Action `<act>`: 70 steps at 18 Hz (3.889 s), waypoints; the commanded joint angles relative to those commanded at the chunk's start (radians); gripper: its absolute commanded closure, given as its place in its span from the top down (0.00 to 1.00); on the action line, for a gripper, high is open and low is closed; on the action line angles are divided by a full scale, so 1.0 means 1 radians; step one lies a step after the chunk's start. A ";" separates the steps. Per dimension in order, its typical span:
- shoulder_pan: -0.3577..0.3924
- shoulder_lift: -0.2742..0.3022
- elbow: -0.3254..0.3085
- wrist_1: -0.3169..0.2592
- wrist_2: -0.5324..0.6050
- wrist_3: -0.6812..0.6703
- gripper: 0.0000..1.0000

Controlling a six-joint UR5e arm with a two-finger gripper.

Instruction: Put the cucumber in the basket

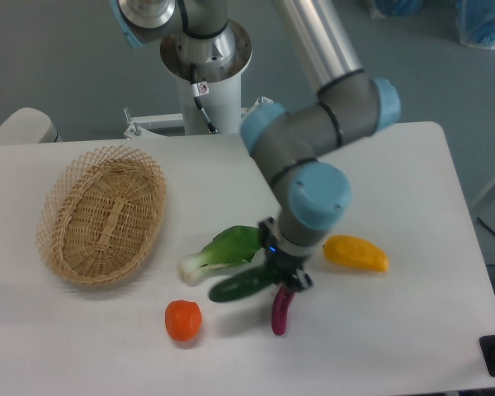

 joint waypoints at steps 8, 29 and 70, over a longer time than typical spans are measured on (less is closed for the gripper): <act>-0.159 0.086 -0.126 0.006 -0.025 -0.195 0.04; -0.353 0.068 -0.284 0.106 0.049 -0.480 1.00; 0.100 -0.319 0.386 0.038 0.126 0.026 1.00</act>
